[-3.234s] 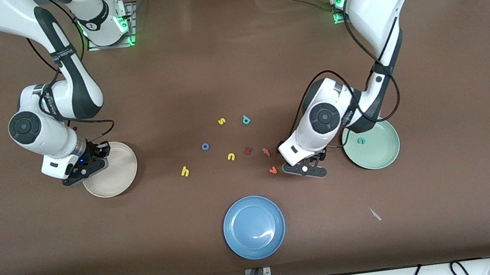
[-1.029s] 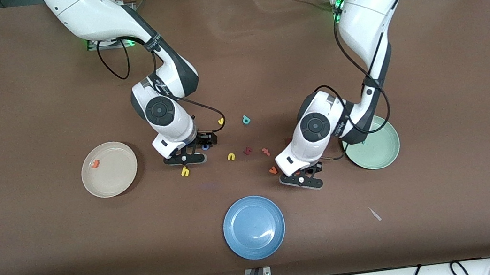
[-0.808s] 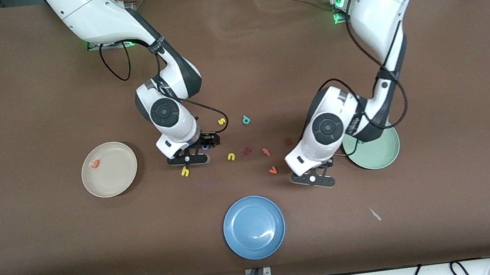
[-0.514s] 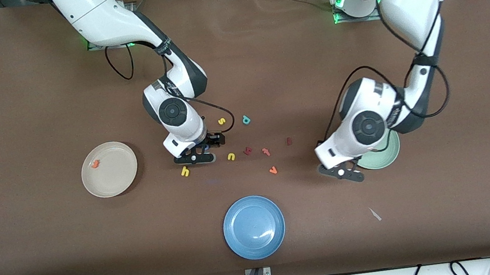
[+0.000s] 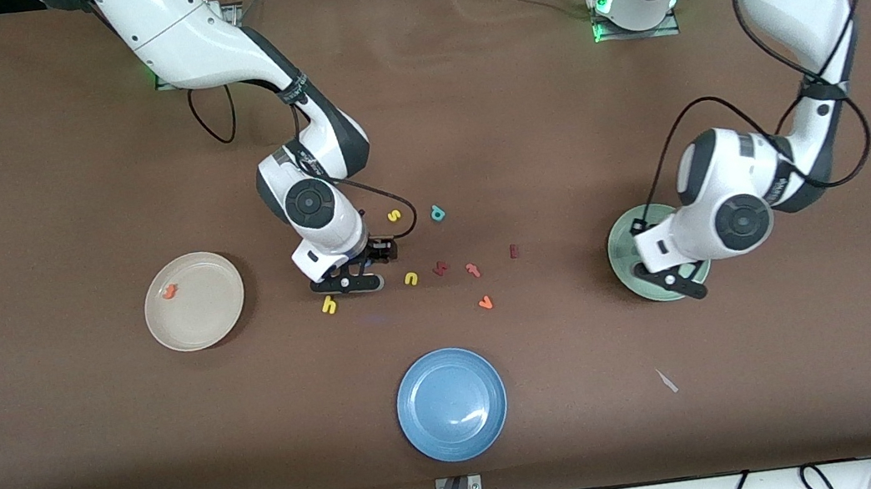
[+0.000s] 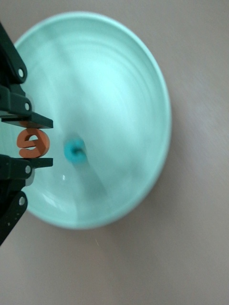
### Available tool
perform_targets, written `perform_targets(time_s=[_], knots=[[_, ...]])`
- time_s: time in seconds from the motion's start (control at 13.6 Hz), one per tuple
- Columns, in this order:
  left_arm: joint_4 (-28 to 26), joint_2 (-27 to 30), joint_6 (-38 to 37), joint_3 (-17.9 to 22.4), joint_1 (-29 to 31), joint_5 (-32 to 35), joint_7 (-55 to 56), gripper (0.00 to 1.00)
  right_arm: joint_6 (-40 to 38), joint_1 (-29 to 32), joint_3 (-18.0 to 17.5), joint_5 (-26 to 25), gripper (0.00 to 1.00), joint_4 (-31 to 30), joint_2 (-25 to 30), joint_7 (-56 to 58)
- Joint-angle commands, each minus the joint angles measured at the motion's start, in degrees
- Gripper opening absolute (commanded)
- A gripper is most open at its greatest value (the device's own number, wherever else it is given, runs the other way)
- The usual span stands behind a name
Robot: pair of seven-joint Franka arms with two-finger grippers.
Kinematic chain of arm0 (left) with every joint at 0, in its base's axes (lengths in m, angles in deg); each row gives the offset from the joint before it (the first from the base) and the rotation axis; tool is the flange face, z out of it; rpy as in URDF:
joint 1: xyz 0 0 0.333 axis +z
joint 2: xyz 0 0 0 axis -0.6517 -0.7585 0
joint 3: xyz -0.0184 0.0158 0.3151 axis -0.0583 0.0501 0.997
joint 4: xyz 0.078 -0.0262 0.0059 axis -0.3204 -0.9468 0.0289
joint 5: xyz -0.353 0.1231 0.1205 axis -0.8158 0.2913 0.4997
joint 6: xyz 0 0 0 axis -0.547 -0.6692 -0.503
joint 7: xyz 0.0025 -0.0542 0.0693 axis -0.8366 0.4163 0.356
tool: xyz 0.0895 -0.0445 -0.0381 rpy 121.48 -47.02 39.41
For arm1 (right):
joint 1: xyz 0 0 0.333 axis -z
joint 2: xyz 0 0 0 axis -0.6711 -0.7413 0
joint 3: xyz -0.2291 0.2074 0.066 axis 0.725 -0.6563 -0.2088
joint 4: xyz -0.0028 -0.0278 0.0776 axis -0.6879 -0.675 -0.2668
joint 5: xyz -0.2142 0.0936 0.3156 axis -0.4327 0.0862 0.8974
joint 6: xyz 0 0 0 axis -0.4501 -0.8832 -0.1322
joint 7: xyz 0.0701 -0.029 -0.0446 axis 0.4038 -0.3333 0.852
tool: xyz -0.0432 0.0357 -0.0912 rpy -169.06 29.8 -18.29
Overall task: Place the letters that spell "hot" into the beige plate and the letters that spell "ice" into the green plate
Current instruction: 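Place the orange e on the green plate while the right gripper grasps blue o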
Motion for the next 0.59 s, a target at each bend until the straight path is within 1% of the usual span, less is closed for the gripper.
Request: perform_targets(time_s=[0.0,0.07,0.15,0.22,0.29,0.44,0.51], knots=[[-6.76,2.64,6.49,-0.90,1.26,1.46,-1.56,0.13,0.02,-0.37,0.19,-0.70,0.69,1.66,-1.11,-1.45],[-7.47,2.81,7.56,-0.90,1.88,1.46,-2.17,0.15,-0.06,-0.37,0.19,-0.44,0.69,1.66,-1.11,-1.45],[-7.39,2.90,7.57,-0.90,1.89,1.46,-2.52,0.32,-0.07,-0.28,0.19,-0.44,0.65,1.57,-1.11,-1.53],[-7.39,2.99,7.57,-0.90,1.89,1.46,-2.44,0.90,-0.07,-0.28,0.19,-0.44,0.64,1.57,-1.11,-1.53],[-7.39,3.60,7.31,-0.90,1.89,1.46,-2.44,1.00,-0.15,-0.28,0.19,-0.44,0.62,1.57,-1.11,-1.53],[-6.95,4.83,6.17,-1.16,1.62,1.37,-1.91,1.00,-0.15,-0.28,0.19,-0.44,0.57,1.57,-1.11,-1.53],[-6.69,5.62,5.20,-2.03,1.19,1.11,-1.13,1.00,-0.15,-0.28,0.19,-0.44,0.55,1.57,-1.11,-1.53]])
